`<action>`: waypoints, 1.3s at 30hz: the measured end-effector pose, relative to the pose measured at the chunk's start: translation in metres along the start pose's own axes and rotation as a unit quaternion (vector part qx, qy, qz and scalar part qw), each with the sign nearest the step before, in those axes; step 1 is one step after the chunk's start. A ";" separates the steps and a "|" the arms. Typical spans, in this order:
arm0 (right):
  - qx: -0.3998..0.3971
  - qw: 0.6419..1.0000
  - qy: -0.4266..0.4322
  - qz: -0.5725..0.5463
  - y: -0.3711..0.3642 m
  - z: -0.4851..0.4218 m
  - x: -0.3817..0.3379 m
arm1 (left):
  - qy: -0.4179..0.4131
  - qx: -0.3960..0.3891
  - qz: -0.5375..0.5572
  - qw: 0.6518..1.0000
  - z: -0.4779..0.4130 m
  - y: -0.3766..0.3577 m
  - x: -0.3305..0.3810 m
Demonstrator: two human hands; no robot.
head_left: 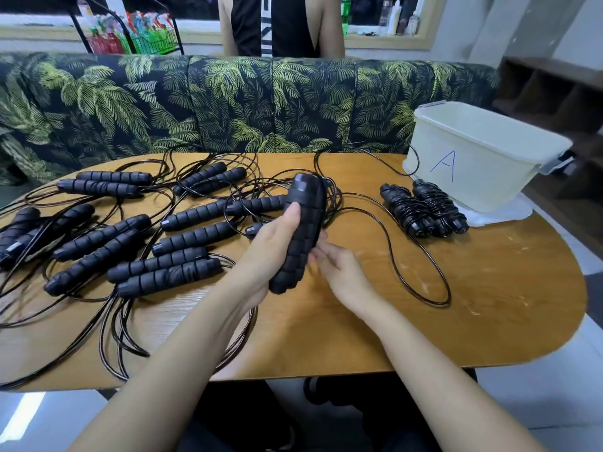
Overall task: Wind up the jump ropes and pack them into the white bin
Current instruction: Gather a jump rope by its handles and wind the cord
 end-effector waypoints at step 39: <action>0.146 0.965 0.089 0.198 0.043 0.039 -0.048 | -0.166 0.174 -0.646 0.725 0.008 0.042 0.039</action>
Point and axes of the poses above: each hand's wrist, its own z-axis away from the middle knuckle, its own y-axis out of the back of the hand, x = y × z, the point moved 9 cm from there along -z, towards the middle knuckle, and after that the axes turned 1 degree about -x, right-handed, at the moved point
